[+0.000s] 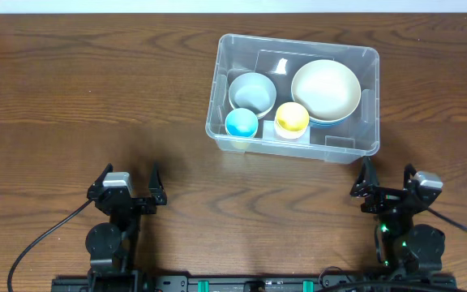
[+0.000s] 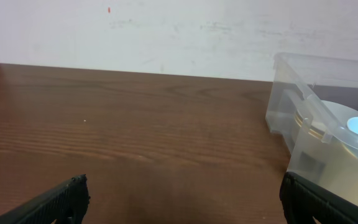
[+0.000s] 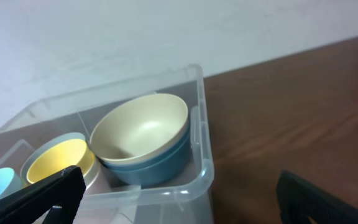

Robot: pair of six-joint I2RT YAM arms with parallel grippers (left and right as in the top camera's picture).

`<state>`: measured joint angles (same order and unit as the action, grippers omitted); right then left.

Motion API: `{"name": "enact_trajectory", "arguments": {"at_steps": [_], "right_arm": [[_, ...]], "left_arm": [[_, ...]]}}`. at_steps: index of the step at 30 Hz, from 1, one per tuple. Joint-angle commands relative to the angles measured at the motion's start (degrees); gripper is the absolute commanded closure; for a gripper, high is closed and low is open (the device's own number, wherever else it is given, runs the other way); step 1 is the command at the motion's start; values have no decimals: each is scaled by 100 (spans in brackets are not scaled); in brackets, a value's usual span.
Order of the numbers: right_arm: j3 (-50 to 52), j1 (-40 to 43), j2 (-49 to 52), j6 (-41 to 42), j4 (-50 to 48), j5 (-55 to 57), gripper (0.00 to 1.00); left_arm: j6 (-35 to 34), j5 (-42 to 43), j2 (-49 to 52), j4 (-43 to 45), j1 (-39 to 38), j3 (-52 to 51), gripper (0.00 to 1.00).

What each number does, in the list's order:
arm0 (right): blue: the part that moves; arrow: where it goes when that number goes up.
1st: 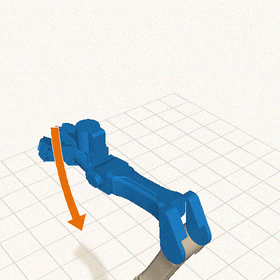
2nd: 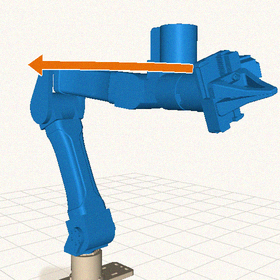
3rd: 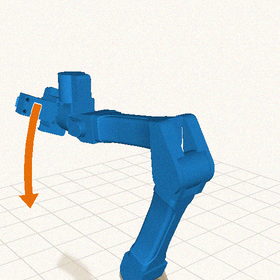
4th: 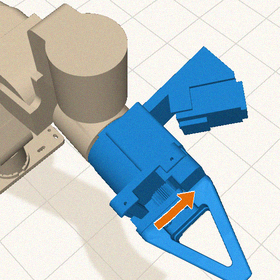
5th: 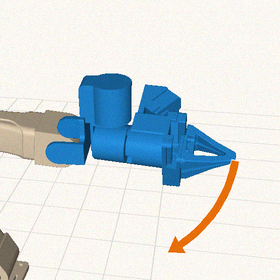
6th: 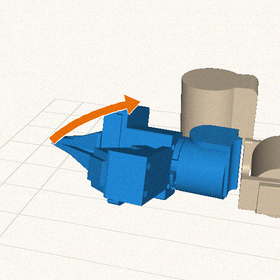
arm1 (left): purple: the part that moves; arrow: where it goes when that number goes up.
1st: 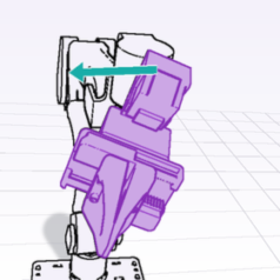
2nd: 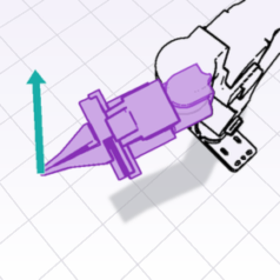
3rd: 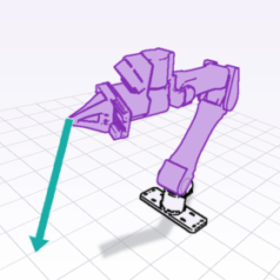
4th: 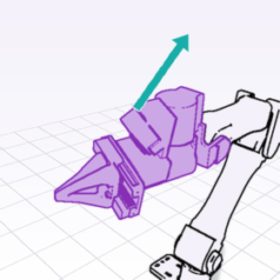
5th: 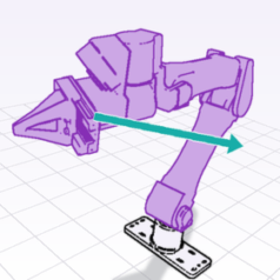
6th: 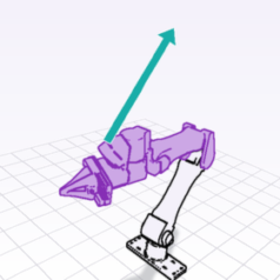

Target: Pack container

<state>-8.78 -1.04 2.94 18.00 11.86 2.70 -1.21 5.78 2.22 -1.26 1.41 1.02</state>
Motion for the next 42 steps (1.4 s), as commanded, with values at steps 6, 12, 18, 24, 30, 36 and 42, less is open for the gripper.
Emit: {"name": "enact_trajectory", "arguments": {"at_steps": [6, 12, 18, 24, 30, 36, 42], "right_arm": [[369, -52, -264, -396, -931, -151, 1], [713, -52, -264, -483, -1884, -326, 1], [848, -55, -267, -551, -1753, -387, 1], [848, -52, -267, -651, -1084, -345, 1], [846, -52, -267, -651, -758, -297, 1], [846, -52, -264, -649, -761, -297, 1], [846, -52, -262, -649, -761, -297, 1]], "left_arm": [[101, 105, 15, -219, 24, -79, 2], [98, 105, 15, -219, 24, -79, 2], [98, 105, 15, -219, 24, -79, 2], [101, 105, 15, -219, 24, -79, 2], [101, 105, 15, -219, 24, -79, 2], [101, 105, 15, -219, 24, -79, 2], [101, 105, 15, -219, 24, -79, 2]]}}
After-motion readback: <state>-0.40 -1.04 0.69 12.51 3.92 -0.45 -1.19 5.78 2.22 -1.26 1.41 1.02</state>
